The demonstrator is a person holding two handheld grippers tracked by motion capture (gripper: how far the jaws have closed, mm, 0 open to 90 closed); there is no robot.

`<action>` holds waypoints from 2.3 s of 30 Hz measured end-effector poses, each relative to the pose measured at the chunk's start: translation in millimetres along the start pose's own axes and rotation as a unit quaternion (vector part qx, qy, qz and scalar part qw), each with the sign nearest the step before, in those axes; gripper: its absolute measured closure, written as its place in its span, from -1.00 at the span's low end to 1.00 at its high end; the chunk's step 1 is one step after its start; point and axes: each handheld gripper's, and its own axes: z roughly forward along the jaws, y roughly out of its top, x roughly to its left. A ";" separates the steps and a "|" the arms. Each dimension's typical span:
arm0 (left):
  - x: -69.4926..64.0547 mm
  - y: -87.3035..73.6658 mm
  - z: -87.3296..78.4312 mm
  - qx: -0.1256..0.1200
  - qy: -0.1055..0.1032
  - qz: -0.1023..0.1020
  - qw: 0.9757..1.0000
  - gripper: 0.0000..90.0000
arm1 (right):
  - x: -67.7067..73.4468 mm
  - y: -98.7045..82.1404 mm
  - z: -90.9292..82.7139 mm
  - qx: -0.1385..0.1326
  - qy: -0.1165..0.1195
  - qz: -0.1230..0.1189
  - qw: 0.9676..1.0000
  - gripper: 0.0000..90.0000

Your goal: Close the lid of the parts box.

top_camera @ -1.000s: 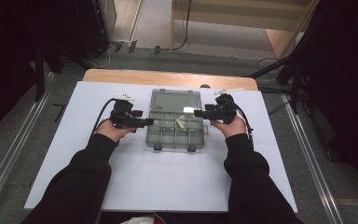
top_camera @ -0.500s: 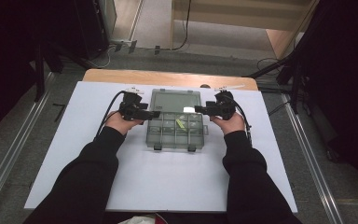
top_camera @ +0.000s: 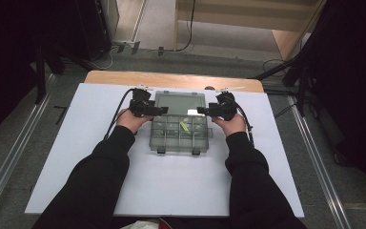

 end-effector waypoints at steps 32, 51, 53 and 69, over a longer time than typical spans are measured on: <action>11.0 -9.6 35.0 -0.011 0.052 -0.064 0.997 -0.40 | -2.9 -4.8 37.7 0.011 -0.059 0.006 0.998 -0.28; 11.2 -12.2 39.0 -0.024 0.050 -0.065 0.996 -0.49 | -5.3 -3.4 46.1 0.013 -0.047 0.054 0.997 -0.40; 11.4 -12.3 38.9 -0.024 0.050 -0.066 0.996 -0.49 | -5.3 -3.2 44.8 0.018 -0.044 0.057 0.997 -0.38; 13.0 -11.7 37.1 -0.022 0.042 -0.074 0.996 -0.49 | -4.7 -1.8 37.2 0.053 -0.018 0.090 0.994 -0.23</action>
